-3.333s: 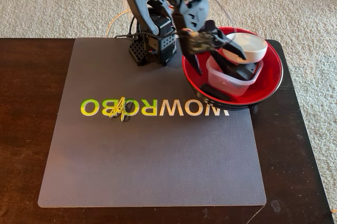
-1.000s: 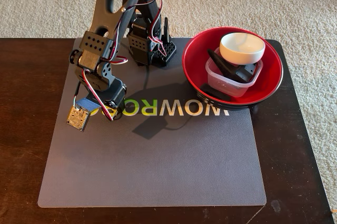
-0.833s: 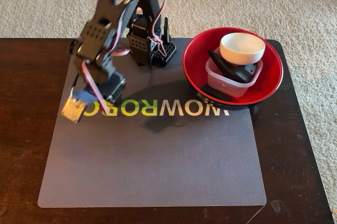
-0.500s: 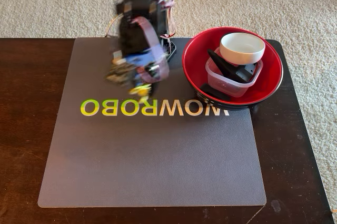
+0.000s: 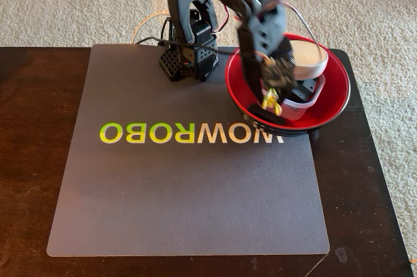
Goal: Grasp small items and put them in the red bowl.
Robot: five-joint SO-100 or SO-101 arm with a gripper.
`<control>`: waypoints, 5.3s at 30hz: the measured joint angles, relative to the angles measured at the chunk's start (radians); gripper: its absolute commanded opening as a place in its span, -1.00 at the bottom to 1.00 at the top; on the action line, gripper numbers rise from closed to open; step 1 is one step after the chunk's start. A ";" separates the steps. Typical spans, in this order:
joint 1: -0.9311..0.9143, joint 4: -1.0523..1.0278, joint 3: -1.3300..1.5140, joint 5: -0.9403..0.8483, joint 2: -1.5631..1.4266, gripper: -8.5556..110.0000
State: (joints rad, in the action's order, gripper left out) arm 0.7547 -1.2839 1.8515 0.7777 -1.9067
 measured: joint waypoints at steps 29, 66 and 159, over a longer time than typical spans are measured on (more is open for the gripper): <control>-0.828 0.037 0.141 -0.304 -0.216 -0.28; -0.945 0.354 0.126 -0.595 -0.232 -0.34; -0.485 0.365 0.383 -0.310 -0.368 -0.38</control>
State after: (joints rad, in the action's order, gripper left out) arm 0.2700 -0.9189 2.2350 0.4679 -2.2749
